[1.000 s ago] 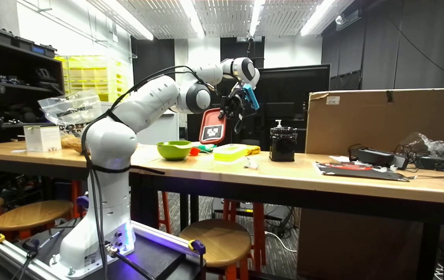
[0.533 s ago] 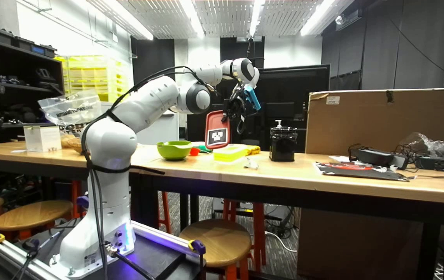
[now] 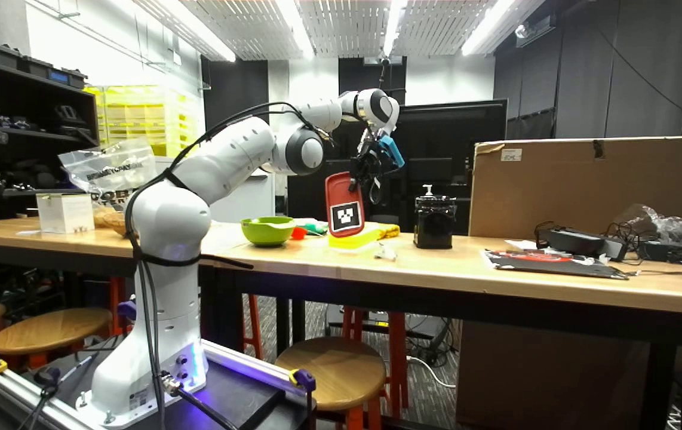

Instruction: Put the lid on the yellow lunch box

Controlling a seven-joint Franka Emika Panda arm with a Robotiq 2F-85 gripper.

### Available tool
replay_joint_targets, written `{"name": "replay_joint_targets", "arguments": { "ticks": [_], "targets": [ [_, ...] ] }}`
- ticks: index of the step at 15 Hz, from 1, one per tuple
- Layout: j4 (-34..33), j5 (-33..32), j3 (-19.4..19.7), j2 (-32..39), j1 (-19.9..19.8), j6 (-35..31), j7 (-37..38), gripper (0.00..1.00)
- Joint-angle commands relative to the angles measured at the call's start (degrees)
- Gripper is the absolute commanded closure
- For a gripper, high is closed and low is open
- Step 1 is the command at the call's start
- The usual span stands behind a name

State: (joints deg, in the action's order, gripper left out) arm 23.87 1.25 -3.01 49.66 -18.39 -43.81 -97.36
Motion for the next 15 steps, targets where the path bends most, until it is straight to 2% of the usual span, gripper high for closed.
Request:
{"name": "replay_joint_targets", "arguments": {
  "ticks": [1, 15],
  "targets": [
    [1.33, 1.10, -0.87, -2.16, -0.60, -2.65, -1.68, 0.97],
    [2.19, 8.20, -4.07, -4.55, -2.24, -2.13, -3.92, 0.97]
  ]
}}
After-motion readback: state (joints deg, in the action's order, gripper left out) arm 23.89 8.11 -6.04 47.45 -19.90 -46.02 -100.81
